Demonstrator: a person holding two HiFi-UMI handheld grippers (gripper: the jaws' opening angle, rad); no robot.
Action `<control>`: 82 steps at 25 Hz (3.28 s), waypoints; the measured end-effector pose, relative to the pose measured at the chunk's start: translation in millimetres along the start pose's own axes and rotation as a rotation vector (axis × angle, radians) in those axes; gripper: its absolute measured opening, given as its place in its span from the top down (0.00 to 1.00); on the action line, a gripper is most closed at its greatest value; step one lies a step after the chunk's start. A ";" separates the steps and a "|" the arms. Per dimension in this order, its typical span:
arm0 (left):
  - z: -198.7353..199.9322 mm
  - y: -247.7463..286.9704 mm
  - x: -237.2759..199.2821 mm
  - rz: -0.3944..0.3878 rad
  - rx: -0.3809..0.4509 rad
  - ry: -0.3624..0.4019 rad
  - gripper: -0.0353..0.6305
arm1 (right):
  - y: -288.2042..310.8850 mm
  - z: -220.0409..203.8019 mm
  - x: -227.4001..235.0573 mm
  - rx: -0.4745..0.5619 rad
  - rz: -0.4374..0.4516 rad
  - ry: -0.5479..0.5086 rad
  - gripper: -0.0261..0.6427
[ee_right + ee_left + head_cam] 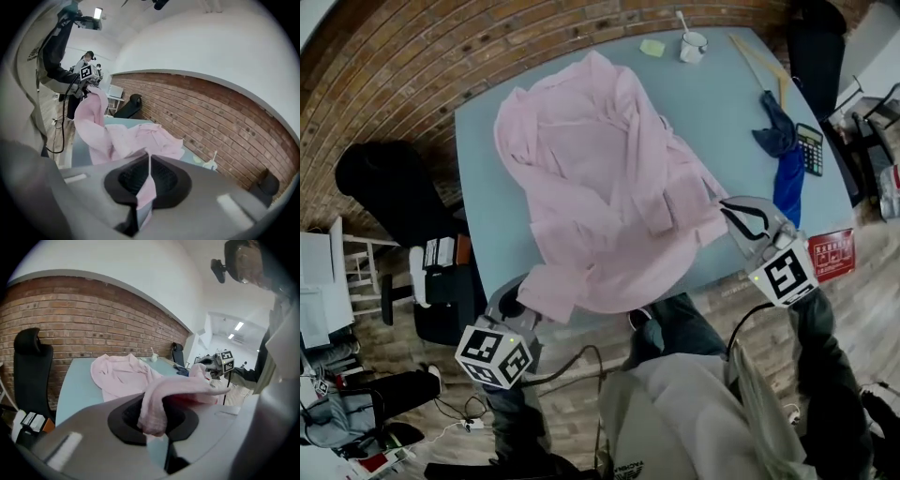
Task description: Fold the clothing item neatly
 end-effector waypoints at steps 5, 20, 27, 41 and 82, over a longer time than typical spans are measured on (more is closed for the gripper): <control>56.4 62.9 -53.7 0.048 -0.091 0.017 0.88 | 61.7 17.8 66.4 0.026 -0.013 0.002 0.94; 154.9 185.2 -224.9 0.161 -0.157 -0.100 0.88 | 261.3 58.0 182.9 0.033 0.004 -0.056 0.94; 161.0 241.9 -280.5 0.326 -0.097 -0.109 0.88 | 344.8 53.6 208.1 0.085 -0.108 -0.056 0.94; 132.0 303.6 -300.2 0.387 -0.301 0.074 0.27 | 393.9 7.8 217.8 0.100 -0.187 0.026 0.70; -64.5 166.6 -93.3 -0.048 -0.387 0.580 0.80 | 195.1 -68.0 -4.9 -0.362 0.362 -0.400 0.87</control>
Point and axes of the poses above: the fingertips, and each gripper's own axes: y forward along the fingers, x to its right, z out of its top, the point moved 6 cm from there along -y, backward along the fingers
